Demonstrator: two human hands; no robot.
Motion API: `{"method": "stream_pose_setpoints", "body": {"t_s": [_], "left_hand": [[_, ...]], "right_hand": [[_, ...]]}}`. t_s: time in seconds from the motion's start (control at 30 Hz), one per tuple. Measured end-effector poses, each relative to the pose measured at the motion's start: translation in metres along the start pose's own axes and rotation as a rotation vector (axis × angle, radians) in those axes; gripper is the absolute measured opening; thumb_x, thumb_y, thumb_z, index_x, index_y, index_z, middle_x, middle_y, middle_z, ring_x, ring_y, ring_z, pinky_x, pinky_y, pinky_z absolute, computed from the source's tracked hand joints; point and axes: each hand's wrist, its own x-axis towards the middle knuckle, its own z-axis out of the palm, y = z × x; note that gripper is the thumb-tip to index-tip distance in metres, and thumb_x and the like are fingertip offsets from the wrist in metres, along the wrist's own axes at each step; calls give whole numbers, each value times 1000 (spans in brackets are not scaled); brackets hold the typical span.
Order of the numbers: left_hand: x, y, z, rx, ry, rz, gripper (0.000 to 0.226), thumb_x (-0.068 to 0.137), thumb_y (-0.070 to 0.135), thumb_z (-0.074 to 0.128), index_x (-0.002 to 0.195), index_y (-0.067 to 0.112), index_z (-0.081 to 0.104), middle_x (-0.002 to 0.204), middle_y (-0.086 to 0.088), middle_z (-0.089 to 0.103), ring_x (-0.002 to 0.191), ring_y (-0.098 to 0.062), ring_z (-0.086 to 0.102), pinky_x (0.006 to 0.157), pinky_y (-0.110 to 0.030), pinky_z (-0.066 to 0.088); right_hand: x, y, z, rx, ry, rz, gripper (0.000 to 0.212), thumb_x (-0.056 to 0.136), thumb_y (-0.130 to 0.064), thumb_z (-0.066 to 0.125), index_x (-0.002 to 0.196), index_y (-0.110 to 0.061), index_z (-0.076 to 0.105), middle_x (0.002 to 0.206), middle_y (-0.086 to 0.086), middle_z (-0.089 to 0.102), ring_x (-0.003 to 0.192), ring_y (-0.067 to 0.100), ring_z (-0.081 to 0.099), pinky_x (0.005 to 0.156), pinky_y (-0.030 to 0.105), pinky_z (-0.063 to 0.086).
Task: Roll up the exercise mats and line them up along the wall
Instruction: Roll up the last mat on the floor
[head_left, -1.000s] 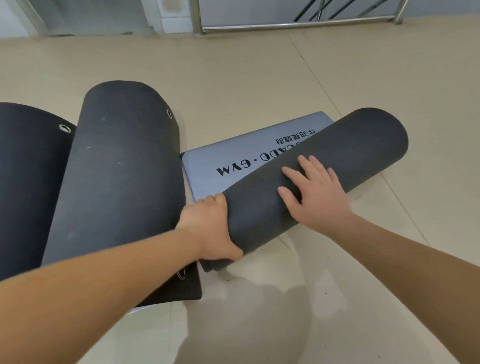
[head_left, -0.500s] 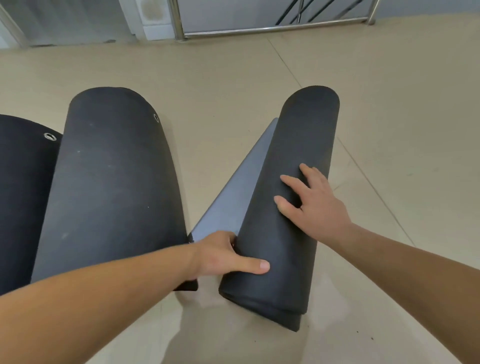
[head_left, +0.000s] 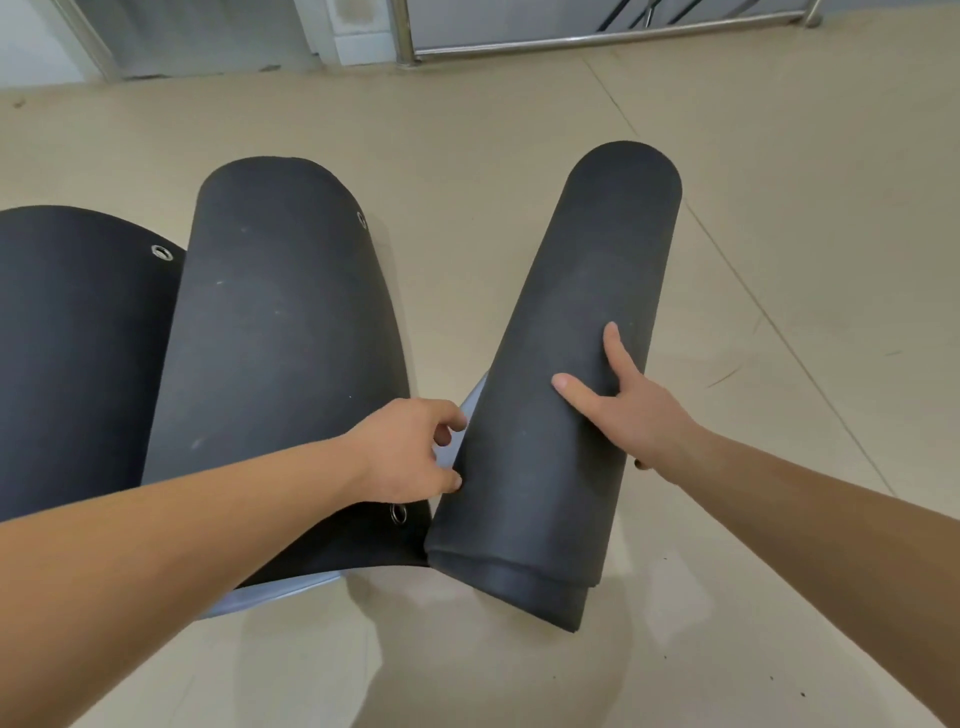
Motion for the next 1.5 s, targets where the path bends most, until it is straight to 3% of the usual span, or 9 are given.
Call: {"method": "stream_pose_setpoints", "body": {"t_s": [0.1, 0.2, 0.33, 0.43, 0.53, 0.83, 1.03, 1.27, 1.5], "left_hand": [[1, 9, 5, -183, 88, -19, 51, 91, 55, 73, 135, 31, 61, 106, 12, 71, 97, -9, 68, 88, -27, 54], [0, 15, 2, -95, 102, -62, 76, 82, 85, 60, 136, 32, 60, 106, 15, 64, 101, -13, 64, 82, -27, 48], [2, 9, -8, -294, 29, -179, 83, 77, 93, 54, 127, 28, 63, 117, 14, 65, 106, -15, 64, 87, -32, 52], [1, 3, -12, -231, 103, -159, 76, 88, 79, 59, 139, 23, 58, 133, 6, 64, 115, -18, 62, 89, -30, 49], [-2, 7, -15, -132, 126, -136, 67, 100, 64, 53, 153, 24, 46, 147, 2, 59, 130, -23, 58, 101, -32, 45], [-26, 10, 17, -586, 38, -369, 102, 62, 95, 56, 139, 30, 50, 130, 11, 62, 115, -22, 63, 99, -41, 56], [-17, -5, -20, -272, 57, -295, 63, 82, 69, 74, 104, 10, 66, 85, -11, 77, 69, -25, 78, 65, -39, 67], [-11, -16, -33, -253, 125, -300, 35, 89, 41, 70, 92, 6, 70, 73, -10, 77, 60, -25, 76, 60, -33, 65], [-11, -18, -46, -69, 336, -179, 22, 90, 36, 63, 97, 15, 66, 88, -2, 70, 76, -21, 69, 76, -42, 64]], "right_hand": [[8, -10, 7, -79, 67, -52, 96, 83, -87, 49, 155, -62, -10, 154, -5, 49, 137, 28, 50, 109, 41, 46], [14, -15, 19, -251, 159, -117, 80, 91, -81, 40, 159, -58, 3, 139, 3, 58, 126, 28, 56, 100, 39, 47], [17, 2, 22, -76, 215, -417, 71, 98, -48, 62, 160, -47, 27, 150, 0, 54, 141, 22, 47, 114, 43, 42], [22, 3, 24, 149, 88, -198, 98, 84, -66, 73, 160, -56, 11, 167, -9, 27, 151, 20, 34, 120, 53, 37], [18, -4, 37, 404, -135, 117, 109, 71, -83, 72, 153, -67, 2, 152, -15, 41, 132, 30, 53, 100, 65, 51], [45, -55, 53, 271, -158, -117, 127, 65, -68, 88, 162, -53, 7, 160, -21, 40, 137, 10, 49, 115, 34, 40], [46, -77, 73, -6, -85, -154, 125, 52, -92, 70, 154, -66, 3, 154, -4, 47, 134, 25, 54, 113, 46, 46], [29, -91, 92, -270, 61, -141, 110, 69, -97, 50, 155, -63, -10, 133, 12, 49, 114, 32, 60, 96, 43, 53], [27, -83, 81, -35, 22, -163, 127, 57, -101, 58, 159, -55, -2, 155, 6, 41, 137, 31, 50, 112, 50, 45]]}}
